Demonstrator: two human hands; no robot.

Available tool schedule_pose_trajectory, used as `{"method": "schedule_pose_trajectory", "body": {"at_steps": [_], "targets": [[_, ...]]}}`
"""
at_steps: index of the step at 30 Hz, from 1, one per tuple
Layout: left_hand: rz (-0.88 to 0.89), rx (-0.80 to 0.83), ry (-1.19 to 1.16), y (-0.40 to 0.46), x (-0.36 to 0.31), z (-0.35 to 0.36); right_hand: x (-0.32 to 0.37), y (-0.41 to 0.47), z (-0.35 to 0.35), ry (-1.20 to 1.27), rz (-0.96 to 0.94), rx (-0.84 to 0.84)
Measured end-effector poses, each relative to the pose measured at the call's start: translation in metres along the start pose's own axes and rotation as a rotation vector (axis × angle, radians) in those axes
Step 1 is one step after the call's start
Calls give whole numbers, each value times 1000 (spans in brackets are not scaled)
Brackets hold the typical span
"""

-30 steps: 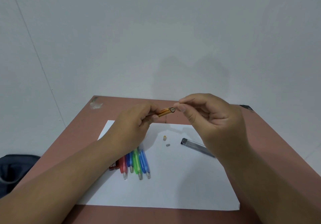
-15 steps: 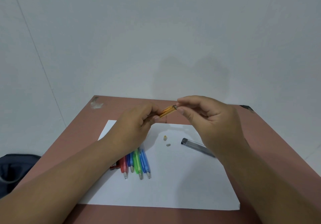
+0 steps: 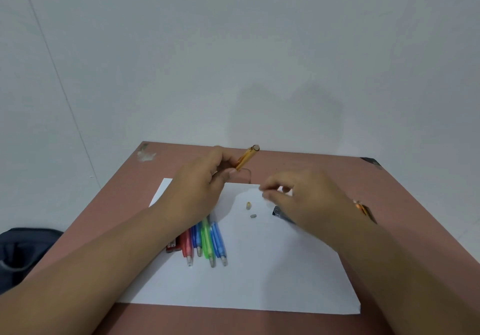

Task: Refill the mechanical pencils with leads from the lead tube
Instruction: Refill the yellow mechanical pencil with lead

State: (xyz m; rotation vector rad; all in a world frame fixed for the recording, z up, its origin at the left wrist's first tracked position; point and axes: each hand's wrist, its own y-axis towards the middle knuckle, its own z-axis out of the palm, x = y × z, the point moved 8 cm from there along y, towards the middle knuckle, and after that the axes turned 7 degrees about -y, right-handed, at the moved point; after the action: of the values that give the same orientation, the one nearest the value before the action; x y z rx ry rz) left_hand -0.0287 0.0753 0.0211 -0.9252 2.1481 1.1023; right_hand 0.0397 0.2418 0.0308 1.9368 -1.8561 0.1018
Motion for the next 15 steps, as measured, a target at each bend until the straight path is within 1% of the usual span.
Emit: {"method": "schedule_pose_trajectory", "body": {"at_steps": [1,3,7,10,12,13,15], "targets": [[10,-13,-1,0,-1,-1,3,1,9,-81,-35,75],[34,-32,-1,0,-3,-3,6,1,23,-142,-85,160],[113,-55,33,0,-8,-4,7,4,36,-136,-90,200],[108,-49,28,0,-5,-4,8,4,37,-154,-134,177],[135,-57,54,0,-6,-4,8,2,33,-140,-153,128],[165,-71,71,0,-7,-5,8,2,27,-107,-144,79],[214,-107,94,0,-7,-8,5,2,8,8,-111,-72]]}}
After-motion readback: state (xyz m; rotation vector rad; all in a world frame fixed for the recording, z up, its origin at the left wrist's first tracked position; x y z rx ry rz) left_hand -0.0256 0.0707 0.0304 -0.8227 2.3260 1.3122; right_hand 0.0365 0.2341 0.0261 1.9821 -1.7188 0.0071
